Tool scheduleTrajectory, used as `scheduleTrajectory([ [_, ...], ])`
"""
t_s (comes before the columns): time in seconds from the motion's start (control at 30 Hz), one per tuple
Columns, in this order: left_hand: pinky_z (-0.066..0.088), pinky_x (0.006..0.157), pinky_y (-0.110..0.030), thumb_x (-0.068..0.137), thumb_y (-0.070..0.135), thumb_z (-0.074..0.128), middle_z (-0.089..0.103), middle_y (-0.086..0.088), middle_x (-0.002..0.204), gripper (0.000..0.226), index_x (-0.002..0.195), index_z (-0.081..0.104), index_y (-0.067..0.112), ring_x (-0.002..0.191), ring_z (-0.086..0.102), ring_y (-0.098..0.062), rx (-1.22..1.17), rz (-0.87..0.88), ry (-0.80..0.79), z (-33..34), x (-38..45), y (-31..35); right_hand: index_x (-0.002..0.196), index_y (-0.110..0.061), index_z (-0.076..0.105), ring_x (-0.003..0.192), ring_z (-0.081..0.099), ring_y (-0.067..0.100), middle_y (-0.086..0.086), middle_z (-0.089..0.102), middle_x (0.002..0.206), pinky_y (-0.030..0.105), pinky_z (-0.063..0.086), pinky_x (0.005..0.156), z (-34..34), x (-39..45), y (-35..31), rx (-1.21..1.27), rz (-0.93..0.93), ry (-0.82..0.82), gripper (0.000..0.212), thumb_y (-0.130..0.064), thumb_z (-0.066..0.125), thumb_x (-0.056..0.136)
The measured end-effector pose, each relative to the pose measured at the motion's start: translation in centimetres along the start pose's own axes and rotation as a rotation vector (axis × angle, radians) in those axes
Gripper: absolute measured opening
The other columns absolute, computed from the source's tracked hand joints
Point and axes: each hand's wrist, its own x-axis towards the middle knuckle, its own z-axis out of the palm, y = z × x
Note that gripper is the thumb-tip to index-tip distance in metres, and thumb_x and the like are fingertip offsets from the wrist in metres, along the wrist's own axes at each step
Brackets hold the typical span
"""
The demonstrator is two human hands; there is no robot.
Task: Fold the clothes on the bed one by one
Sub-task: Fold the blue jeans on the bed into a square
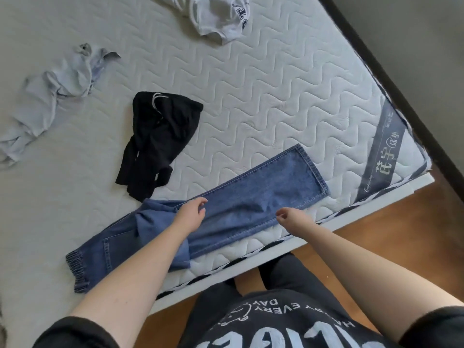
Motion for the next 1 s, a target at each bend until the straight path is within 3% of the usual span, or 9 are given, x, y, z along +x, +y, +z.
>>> scheduleTrajectory([
  [0.07, 0.045, 0.099, -0.033, 0.096, 0.012, 0.051, 0.063, -0.006, 0.127, 0.034, 0.13, 0.057, 0.016, 0.116, 0.058, -0.021, -0.037, -0.032, 0.012, 0.1, -0.8, -3.5, 0.126, -0.021, 0.06, 0.077, 0.059, 0.018, 0.006, 0.069, 0.114, 0.025, 0.042, 0.061, 1.9, 0.5, -1.9, -0.021, -0.004, 0.0, 0.031, -0.027, 0.046, 0.099],
  [0.17, 0.045, 0.099, -0.036, 0.097, 0.017, 0.05, 0.062, -0.006, 0.127, 0.034, 0.13, 0.057, 0.02, 0.116, 0.057, -0.024, -0.065, -0.073, 0.021, 0.2, -2.1, -8.4, 0.128, -0.022, 0.06, 0.086, 0.06, 0.019, 0.005, 0.069, 0.118, 0.024, 0.041, 0.07, 5.0, 1.0, -4.8, -0.051, -0.016, -0.004, 0.032, -0.028, 0.049, 0.099],
  [0.23, 0.047, 0.095, -0.038, 0.097, 0.021, 0.049, 0.063, -0.004, 0.127, 0.032, 0.128, 0.057, 0.024, 0.112, 0.059, -0.026, -0.085, -0.098, 0.031, 0.1, -2.9, -11.2, 0.129, -0.021, 0.059, 0.082, 0.057, 0.016, 0.003, 0.068, 0.121, 0.023, 0.039, 0.07, 7.2, 1.6, -6.8, -0.031, -0.034, 0.003, 0.033, -0.026, 0.05, 0.098],
  [0.37, 0.047, 0.096, -0.038, 0.098, 0.025, 0.049, 0.058, -0.001, 0.134, 0.034, 0.132, 0.054, 0.025, 0.117, 0.056, -0.025, -0.078, -0.084, 0.055, -0.7, -4.0, -15.8, 0.13, -0.02, 0.058, 0.062, 0.056, 0.013, 0.0, 0.064, 0.121, 0.02, 0.043, 0.05, 10.7, 3.3, -11.3, 0.066, -0.07, 0.043, 0.033, -0.022, 0.052, 0.097],
  [0.43, 0.046, 0.095, -0.036, 0.098, 0.026, 0.048, 0.057, 0.001, 0.134, 0.033, 0.131, 0.055, 0.025, 0.117, 0.056, -0.025, -0.043, -0.071, 0.092, -1.2, -4.0, -17.6, 0.132, -0.021, 0.056, 0.064, 0.057, 0.013, -0.003, 0.063, 0.123, 0.018, 0.042, 0.047, 11.7, 4.5, -13.5, 0.039, -0.098, 0.056, 0.036, -0.022, 0.052, 0.096],
  [0.63, 0.042, 0.098, -0.035, 0.097, 0.019, 0.052, 0.061, -0.004, 0.129, 0.032, 0.128, 0.059, 0.015, 0.116, 0.056, -0.024, 0.025, 0.075, 0.232, -2.0, -1.2, -19.5, 0.137, -0.019, 0.053, 0.104, 0.06, 0.024, 0.006, 0.059, 0.133, 0.03, 0.045, 0.084, 13.3, 9.3, -18.9, -0.151, -0.196, 0.079, 0.041, -0.019, 0.052, 0.096],
  [0.77, 0.032, 0.102, -0.026, 0.097, 0.01, 0.052, 0.062, -0.008, 0.128, 0.031, 0.127, 0.061, 0.008, 0.12, 0.054, -0.023, 0.028, 0.183, 0.248, -0.9, 2.9, -18.9, 0.146, -0.023, 0.04, 0.132, 0.042, 0.029, 0.006, 0.046, 0.147, 0.041, 0.033, 0.106, 13.5, 13.3, -21.1, -0.447, -0.269, 0.139, 0.051, -0.023, 0.049, 0.096],
  [0.9, 0.028, 0.11, -0.03, 0.097, -0.001, 0.041, 0.05, -0.007, 0.143, 0.042, 0.136, 0.051, 0.008, 0.133, 0.042, -0.022, 0.141, 0.232, 0.088, 1.0, 6.5, -18.0, 0.148, -0.024, 0.034, 0.138, 0.032, 0.027, 0.003, 0.042, 0.148, 0.04, 0.02, 0.113, 13.6, 16.9, -21.9, -0.634, -0.326, 0.155, 0.056, -0.023, 0.053, 0.094],
  [1.0, 0.033, 0.103, -0.034, 0.097, 0.008, 0.045, 0.057, -0.005, 0.131, 0.033, 0.128, 0.053, 0.013, 0.124, 0.049, -0.024, 0.313, 0.178, 0.116, 1.6, 9.1, -17.6, 0.136, -0.023, 0.046, 0.127, 0.042, 0.027, 0.005, 0.052, 0.134, 0.041, 0.023, 0.111, 13.4, 18.4, -21.5, -0.837, -0.308, 0.142, 0.043, -0.026, 0.057, 0.094],
])
